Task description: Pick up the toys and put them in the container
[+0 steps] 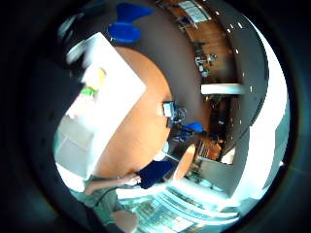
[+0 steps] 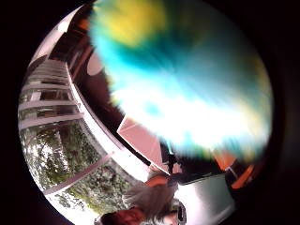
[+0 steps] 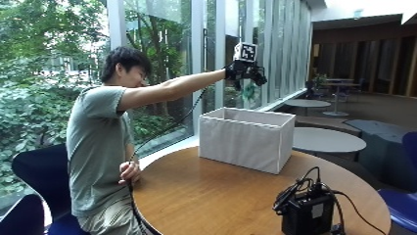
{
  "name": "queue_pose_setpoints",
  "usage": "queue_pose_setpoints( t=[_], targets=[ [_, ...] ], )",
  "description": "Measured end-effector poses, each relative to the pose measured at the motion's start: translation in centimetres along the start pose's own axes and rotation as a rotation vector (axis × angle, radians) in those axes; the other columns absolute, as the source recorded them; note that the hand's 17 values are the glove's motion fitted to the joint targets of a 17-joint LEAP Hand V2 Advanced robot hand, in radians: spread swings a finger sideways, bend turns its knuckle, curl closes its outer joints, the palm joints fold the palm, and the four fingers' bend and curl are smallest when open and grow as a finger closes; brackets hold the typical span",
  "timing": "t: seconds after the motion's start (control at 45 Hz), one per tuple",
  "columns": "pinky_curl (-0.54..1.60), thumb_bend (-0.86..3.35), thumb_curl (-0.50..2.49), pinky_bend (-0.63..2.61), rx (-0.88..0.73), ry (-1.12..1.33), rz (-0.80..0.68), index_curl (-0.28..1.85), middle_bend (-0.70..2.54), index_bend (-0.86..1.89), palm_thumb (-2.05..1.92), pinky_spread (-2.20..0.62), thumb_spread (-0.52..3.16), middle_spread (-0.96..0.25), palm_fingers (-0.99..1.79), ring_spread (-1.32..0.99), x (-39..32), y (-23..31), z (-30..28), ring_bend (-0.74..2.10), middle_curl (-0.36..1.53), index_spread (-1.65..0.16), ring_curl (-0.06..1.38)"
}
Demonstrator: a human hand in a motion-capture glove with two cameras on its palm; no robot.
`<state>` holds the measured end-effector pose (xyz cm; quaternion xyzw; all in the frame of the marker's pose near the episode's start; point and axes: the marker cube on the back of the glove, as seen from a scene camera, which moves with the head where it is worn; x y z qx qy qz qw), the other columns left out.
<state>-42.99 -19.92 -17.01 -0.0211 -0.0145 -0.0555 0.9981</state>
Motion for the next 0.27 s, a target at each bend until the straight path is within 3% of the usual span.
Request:
queue_pose_setpoints(
  t=[0.022, 0.067, 0.089, 0.133, 0.266],
  targets=[
    [0.98, -0.08, 0.84, 1.17, -0.014, 0.055, -0.061, 0.92, 1.23, 0.70, 0.27, -0.62, 0.98, -0.19, 0.09, -0.33, 0.6, 0.3, 0.5, 1.50, 0.83, -0.16, 0.76],
    [0.98, -0.08, 0.79, 1.19, -0.032, 0.084, -0.130, 0.85, 0.93, 0.52, 0.22, -0.54, 1.03, -0.17, -0.50, -0.29, 1.0, 0.5, 1.0, 1.29, 0.74, -0.16, 0.71],
    [0.97, -0.07, 0.77, 1.21, -0.034, 0.051, -0.123, 0.80, 0.80, 0.45, 0.19, -0.50, 1.05, -0.13, -0.65, -0.24, 0.7, 0.5, 1.0, 1.15, 0.69, -0.16, 0.67],
    [0.93, -0.05, 0.73, 1.21, -0.027, -0.013, -0.100, 0.72, 0.65, 0.33, 0.17, -0.43, 1.09, -0.10, -0.60, -0.20, 0.2, 0.3, 0.7, 1.00, 0.63, -0.16, 0.62],
    [0.84, -0.04, 0.64, 1.09, 0.026, 0.075, -0.229, 0.55, 0.34, 0.11, 0.11, -0.25, 1.16, -0.02, -0.46, -0.12, 1.8, 0.5, 0.7, 0.67, 0.51, -0.15, 0.46]
  ],
)
